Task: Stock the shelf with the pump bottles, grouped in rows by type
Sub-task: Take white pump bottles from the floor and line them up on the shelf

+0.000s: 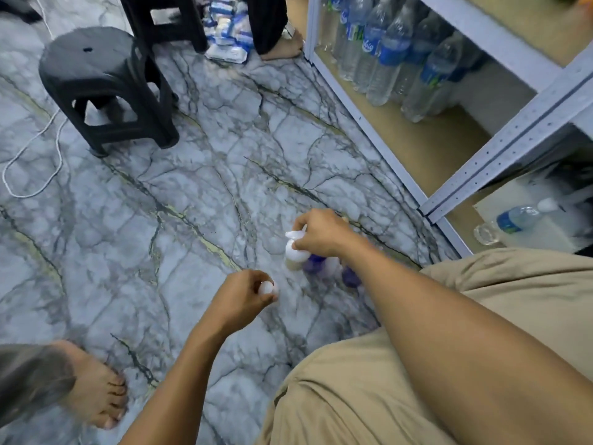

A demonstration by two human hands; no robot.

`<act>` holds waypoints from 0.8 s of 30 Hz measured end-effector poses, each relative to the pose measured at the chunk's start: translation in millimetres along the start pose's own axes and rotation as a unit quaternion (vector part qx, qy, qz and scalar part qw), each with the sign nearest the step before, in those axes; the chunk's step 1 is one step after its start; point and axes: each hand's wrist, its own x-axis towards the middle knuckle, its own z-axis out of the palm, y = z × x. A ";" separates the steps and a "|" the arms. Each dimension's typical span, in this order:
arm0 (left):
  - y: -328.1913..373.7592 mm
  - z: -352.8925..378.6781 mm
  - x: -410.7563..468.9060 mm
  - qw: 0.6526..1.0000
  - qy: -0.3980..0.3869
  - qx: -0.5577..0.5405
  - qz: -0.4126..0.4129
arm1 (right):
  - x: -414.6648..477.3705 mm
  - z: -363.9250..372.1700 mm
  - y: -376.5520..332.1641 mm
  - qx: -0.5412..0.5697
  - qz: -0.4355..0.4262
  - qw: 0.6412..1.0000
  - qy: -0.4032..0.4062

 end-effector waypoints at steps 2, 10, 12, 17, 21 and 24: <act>28.6 -13.4 5.4 0.998 0.003 0.048 0.035 | -24.4 -23.2 4.2 -0.002 -0.018 1.000 0.023; 162.2 -52.6 24.7 0.960 0.002 0.202 0.192 | -141.4 -132.0 70.7 0.065 -0.001 0.979 0.194; 200.2 -55.0 30.7 0.939 -0.009 0.253 0.231 | -178.9 -158.9 92.5 0.054 0.016 0.968 0.246; 309.7 -51.8 34.7 0.856 -0.017 0.389 0.339 | -271.8 -216.0 144.8 0.006 0.099 0.930 0.354; 400.8 -41.1 28.0 0.800 0.013 0.420 0.428 | -341.2 -253.8 186.7 -0.012 0.171 0.883 0.437; 466.5 -27.0 23.4 0.768 0.033 0.416 0.486 | -387.6 -279.2 216.4 0.005 0.215 0.849 0.483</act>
